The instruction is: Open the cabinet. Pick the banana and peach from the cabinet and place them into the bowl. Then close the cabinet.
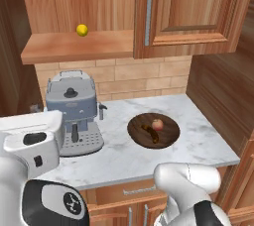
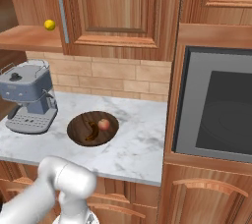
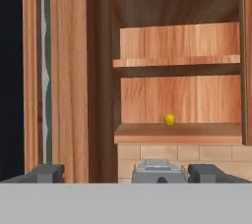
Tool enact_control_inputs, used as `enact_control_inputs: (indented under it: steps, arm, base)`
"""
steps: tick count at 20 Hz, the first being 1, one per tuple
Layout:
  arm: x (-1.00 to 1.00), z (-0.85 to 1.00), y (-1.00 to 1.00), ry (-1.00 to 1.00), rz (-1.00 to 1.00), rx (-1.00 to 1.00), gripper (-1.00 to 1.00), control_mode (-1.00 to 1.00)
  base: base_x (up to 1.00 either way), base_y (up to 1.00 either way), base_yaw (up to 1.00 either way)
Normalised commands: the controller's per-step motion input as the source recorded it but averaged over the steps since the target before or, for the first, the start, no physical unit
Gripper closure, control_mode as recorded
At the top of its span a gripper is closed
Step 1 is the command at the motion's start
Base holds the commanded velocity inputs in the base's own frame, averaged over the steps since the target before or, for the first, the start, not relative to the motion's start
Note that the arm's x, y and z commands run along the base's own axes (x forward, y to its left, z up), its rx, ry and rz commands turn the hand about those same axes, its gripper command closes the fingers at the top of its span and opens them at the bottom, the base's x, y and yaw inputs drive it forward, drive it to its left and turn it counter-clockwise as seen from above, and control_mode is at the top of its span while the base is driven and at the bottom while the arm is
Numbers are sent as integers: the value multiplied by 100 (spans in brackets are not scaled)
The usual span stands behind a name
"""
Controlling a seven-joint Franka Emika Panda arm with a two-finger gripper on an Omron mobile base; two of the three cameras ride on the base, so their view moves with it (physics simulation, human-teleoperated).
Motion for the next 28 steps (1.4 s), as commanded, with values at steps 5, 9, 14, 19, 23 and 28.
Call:
enact_control_inputs:
  steps: [5, 9, 14, 19, 23, 28]
  arm:
    - [28, 0, 55, 13, 9, -4, -100, -100]
    - [85, 0, 49, 4, 2, -3, -100, -100]
    - [100, 0, 10, 0, -9, -6, -100, -100]
    - [100, 0, -91, 3, -28, 2, -100, -100]
    - [100, 0, -100, 0, -26, 7, -100, -100]
    - [100, -8, -100, 0, -17, 11, -100, -100]
  base:
    - [0, 0, 0]
    - [0, 0, 0]
    - [0, 0, 0]
    - [0, 0, 0]
    - [0, 0, 0]
    - [0, 0, 0]
